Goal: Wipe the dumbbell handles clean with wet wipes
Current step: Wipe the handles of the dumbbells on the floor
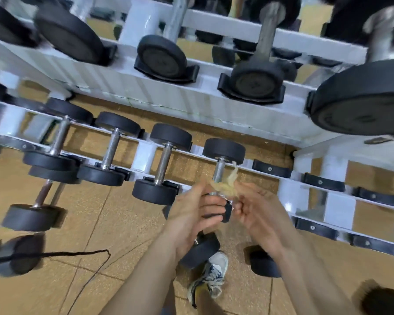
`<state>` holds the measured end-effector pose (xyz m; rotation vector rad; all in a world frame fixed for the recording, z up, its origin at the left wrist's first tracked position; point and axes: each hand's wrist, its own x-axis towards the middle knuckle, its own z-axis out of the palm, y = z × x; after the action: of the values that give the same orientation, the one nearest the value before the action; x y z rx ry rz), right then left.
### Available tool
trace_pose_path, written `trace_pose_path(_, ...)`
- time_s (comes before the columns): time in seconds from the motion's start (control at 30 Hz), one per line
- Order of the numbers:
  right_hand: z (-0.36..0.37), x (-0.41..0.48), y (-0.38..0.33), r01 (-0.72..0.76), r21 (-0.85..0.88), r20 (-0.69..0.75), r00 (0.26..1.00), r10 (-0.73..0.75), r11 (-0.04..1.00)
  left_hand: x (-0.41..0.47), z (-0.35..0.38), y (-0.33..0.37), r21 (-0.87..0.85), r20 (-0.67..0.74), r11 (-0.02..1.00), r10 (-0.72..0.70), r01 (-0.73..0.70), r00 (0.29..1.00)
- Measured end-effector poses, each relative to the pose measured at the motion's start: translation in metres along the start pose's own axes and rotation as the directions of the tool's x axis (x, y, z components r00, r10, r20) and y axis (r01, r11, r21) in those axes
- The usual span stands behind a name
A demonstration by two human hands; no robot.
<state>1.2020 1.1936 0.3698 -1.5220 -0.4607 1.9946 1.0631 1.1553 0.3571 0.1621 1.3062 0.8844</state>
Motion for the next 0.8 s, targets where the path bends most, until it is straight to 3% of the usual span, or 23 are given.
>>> trace_pose_path(0.17, 0.008, -0.093, -0.019, 0.063, 0.083, 0.053, 0.996, -0.068, 0.995, -0.087, 0.036, 0.017, 0.121, 0.064, 0.971, 0.2, -0.206, 0.978)
trace_pose_path(0.3, -0.005, -0.158, -0.013, -0.088, 0.441, 0.212, 0.977, -0.008, 0.893, -0.142, 0.045, 0.011, 0.205, 0.102, 0.94, 0.257, -0.274, 0.961)
trace_pose_path(0.37, -0.007, -0.195, -0.007, -0.079, 0.437, 0.227, 0.974, -0.025, 0.896, -0.167, 0.045, 0.005, 0.29, 0.118, 0.902, 0.298, -0.319, 0.947)
trace_pose_path(0.47, -0.004, -0.247, 0.005, 0.188, 0.139, 0.061, 0.978, -0.198, 0.972, -0.201, 0.043, -0.003, 0.309, 0.213, 0.875, 0.317, -0.372, 0.924)
trace_pose_path(0.53, 0.001, -0.273, 0.019, 0.34, 0.095, -0.114, 0.937, -0.329, 0.936, -0.226, 0.043, -0.007, 0.272, 0.294, 0.88, 0.31, -0.39, 0.904)
trace_pose_path(0.6, 0.001, -0.293, 0.037, 0.414, 0.242, -0.267, 0.898, -0.351, 0.877, -0.247, 0.042, -0.011, 0.185, 0.353, 0.918, 0.271, -0.351, 0.896)
trace_pose_path(0.7, -0.002, -0.328, 0.061, 0.432, 0.537, -0.384, 0.89, -0.247, 0.724, -0.27, 0.037, -0.022, -0.053, 0.416, 0.982, 0.187, -0.182, 0.89)
trace_pose_path(0.8, -0.007, -0.362, 0.079, 0.479, 0.595, -0.465, 0.86, -0.209, 0.646, -0.289, 0.032, -0.042, -0.074, 0.45, 0.994, 0.103, -0.078, 0.887)
